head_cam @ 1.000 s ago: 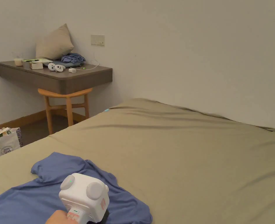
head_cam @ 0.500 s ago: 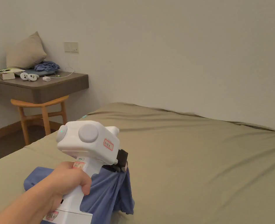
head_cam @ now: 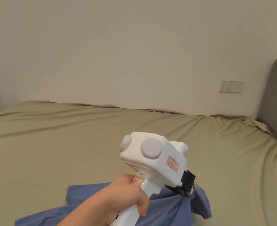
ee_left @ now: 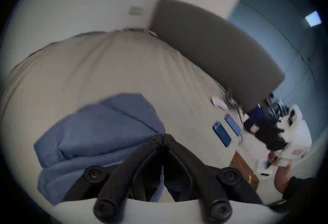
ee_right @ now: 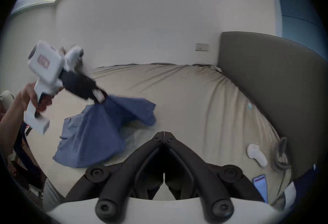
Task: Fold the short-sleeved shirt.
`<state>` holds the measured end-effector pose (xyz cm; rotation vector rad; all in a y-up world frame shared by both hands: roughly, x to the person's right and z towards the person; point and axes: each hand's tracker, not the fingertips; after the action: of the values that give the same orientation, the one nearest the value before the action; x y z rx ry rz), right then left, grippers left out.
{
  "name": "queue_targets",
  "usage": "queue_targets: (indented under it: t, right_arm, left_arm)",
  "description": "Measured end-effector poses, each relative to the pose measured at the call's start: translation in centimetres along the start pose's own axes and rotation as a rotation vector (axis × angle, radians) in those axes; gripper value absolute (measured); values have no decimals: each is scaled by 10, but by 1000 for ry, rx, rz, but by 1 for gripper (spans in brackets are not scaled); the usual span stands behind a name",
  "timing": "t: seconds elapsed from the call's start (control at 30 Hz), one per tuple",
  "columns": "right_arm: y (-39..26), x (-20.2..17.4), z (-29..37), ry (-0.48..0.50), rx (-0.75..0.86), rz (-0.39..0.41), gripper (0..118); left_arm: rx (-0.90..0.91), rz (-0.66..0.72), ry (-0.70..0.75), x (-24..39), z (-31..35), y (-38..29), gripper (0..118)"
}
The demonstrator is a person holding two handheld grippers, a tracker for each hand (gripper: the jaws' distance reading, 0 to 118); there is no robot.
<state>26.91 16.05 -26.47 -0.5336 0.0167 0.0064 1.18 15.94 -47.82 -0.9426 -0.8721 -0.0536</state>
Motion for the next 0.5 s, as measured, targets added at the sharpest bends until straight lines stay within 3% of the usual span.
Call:
queue_targets:
  t: [0.13, 0.27, 0.3, 0.33, 0.37, 0.4, 0.5]
  right_arm:
    - [-9, 21, 1, -37, -15, -9, 2]
    - [-17, 32, -8, -64, -25, -51, 2]
    - [-18, 32, -11, -67, -27, -58, 2]
    - [-19, 33, -14, -66, -26, -69, 2]
    - [-19, 33, -17, -56, -23, -82, 2]
    - [-19, 31, -20, -44, -25, -88, 2]
    - [-18, 24, -26, -17, -10, -88, 2]
  left_arm:
    - [-99, -89, -73, 38, -75, -29, 0]
    - [-158, -24, -105, 38, -111, -65, 1]
    - [-162, 21, -116, 32, -114, -71, 12]
    - [-185, 70, -129, 23, -114, -76, 53]
    - [-214, 144, -127, 13, -112, -81, 84]
    - [-232, 210, -122, 3, -106, -85, 89]
    - [-105, 294, -60, -29, -54, -84, 89]
